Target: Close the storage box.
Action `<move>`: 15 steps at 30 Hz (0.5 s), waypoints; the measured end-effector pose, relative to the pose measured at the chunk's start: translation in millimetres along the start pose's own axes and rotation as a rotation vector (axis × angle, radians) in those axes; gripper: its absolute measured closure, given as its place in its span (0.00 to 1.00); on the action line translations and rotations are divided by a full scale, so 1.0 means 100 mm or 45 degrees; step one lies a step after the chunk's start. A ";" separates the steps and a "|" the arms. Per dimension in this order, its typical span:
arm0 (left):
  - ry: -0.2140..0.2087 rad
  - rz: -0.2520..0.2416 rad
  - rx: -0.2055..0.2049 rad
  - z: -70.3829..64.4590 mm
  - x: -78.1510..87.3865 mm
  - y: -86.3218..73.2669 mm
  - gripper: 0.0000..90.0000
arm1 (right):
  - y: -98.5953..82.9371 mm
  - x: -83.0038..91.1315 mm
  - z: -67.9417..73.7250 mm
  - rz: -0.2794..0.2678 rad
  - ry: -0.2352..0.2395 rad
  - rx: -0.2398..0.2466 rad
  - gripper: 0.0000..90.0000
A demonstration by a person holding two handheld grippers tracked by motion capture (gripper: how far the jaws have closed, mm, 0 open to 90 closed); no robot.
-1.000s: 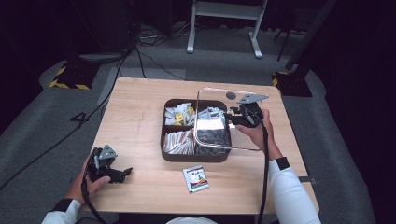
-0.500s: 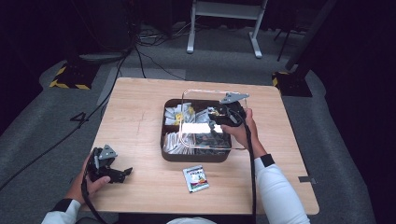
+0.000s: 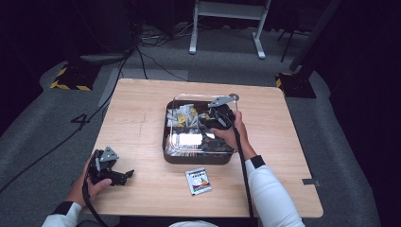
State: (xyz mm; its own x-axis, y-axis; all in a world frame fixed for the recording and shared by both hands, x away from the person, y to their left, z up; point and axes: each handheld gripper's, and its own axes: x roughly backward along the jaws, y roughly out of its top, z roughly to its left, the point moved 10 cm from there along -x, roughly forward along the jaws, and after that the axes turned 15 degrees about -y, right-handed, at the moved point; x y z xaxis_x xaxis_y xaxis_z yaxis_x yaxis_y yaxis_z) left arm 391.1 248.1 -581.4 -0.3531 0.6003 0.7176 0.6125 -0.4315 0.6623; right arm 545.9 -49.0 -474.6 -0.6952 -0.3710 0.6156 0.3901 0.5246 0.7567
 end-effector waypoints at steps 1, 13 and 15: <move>0.000 0.000 -0.001 0.00 0.00 0.00 0.00 | 0.00 -0.02 0.02 0.005 0.001 0.001 0.66; 0.000 0.000 0.000 0.00 0.00 0.00 0.00 | -0.02 -0.21 0.18 0.043 0.002 0.004 0.66; 0.000 0.000 0.000 0.00 0.00 0.00 0.00 | -0.03 -0.23 0.19 0.048 -0.004 -0.001 0.66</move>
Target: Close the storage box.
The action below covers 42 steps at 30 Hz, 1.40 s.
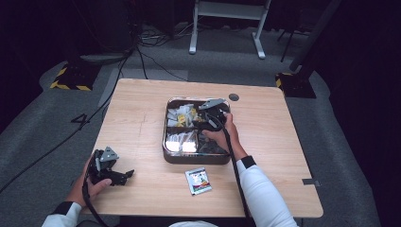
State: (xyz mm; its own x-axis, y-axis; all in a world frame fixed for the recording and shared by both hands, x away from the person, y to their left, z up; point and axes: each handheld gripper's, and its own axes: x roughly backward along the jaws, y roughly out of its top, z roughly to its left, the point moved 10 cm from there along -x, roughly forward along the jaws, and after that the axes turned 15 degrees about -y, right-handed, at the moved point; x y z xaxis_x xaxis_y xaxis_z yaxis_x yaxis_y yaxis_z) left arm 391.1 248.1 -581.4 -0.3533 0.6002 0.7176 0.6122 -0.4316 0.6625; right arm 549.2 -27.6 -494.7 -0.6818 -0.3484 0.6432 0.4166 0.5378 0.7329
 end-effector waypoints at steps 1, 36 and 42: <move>0.000 0.000 0.001 0.00 0.00 0.00 0.00 | -0.01 -0.01 0.00 0.004 -0.001 -0.004 0.66; 0.002 -0.001 0.001 0.00 0.00 0.00 0.00 | -0.11 -0.03 0.05 0.002 0.046 0.016 0.61; 0.003 -0.001 0.001 0.00 0.00 0.00 0.00 | -0.15 -0.01 0.03 -0.025 0.065 0.027 0.54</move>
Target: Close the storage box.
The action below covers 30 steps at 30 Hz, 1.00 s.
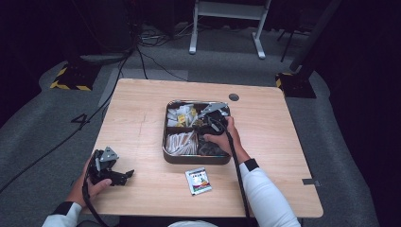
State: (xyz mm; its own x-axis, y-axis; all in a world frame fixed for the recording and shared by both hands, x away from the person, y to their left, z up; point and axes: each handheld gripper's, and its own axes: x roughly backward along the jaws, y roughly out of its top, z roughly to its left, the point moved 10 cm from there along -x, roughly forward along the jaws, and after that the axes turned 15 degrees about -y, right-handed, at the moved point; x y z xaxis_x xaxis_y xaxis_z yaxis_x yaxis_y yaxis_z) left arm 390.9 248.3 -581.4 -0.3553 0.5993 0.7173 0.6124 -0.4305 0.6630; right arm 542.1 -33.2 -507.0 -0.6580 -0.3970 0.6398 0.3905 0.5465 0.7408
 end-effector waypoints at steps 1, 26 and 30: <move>0.000 0.000 0.000 0.00 0.00 0.00 0.00 | -0.01 0.01 -0.01 0.005 -0.012 0.008 0.52; -0.001 0.000 0.001 0.00 0.00 0.00 0.00 | -0.19 0.35 -0.23 -0.009 -0.047 0.129 0.24; 0.000 0.000 0.001 0.00 0.00 0.00 0.00 | -0.23 0.39 -0.24 -0.002 -0.050 0.150 0.24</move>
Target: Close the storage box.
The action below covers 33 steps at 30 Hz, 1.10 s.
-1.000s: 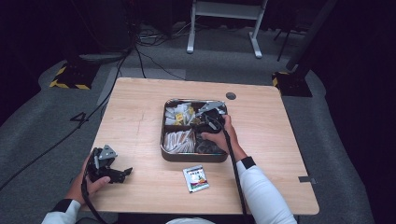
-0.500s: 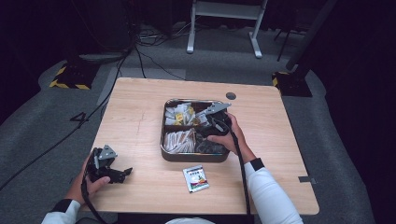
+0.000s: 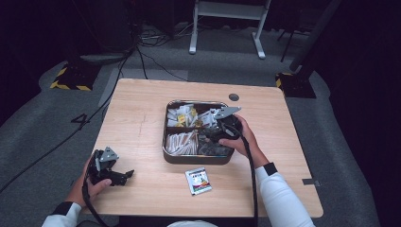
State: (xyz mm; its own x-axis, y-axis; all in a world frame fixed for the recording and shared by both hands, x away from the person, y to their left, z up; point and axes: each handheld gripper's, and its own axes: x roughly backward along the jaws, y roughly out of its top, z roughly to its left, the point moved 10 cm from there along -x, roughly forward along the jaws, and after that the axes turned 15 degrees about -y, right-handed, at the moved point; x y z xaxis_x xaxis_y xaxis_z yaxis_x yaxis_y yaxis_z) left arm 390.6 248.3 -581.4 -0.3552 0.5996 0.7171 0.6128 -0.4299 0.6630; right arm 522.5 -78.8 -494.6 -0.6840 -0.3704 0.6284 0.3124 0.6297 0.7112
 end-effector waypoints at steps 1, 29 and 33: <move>0.001 -0.003 0.000 0.00 0.00 0.00 0.00 | -0.01 0.01 0.00 0.006 -0.005 0.005 0.24; 0.000 0.000 0.000 0.00 0.00 0.00 0.00 | -0.34 0.36 -0.23 0.014 -0.059 0.012 0.25; 0.000 0.000 0.000 0.00 0.00 0.00 0.00 | -0.41 0.41 -0.26 0.026 -0.071 0.014 0.25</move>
State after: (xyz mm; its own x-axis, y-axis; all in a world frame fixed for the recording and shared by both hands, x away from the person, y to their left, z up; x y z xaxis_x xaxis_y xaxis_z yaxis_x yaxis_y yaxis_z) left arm 390.6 248.3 -581.4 -0.3552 0.5997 0.7171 0.6128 -0.4299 0.6631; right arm 498.9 -137.2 -490.1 -0.7134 -0.3186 0.6242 0.3199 0.6444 0.6946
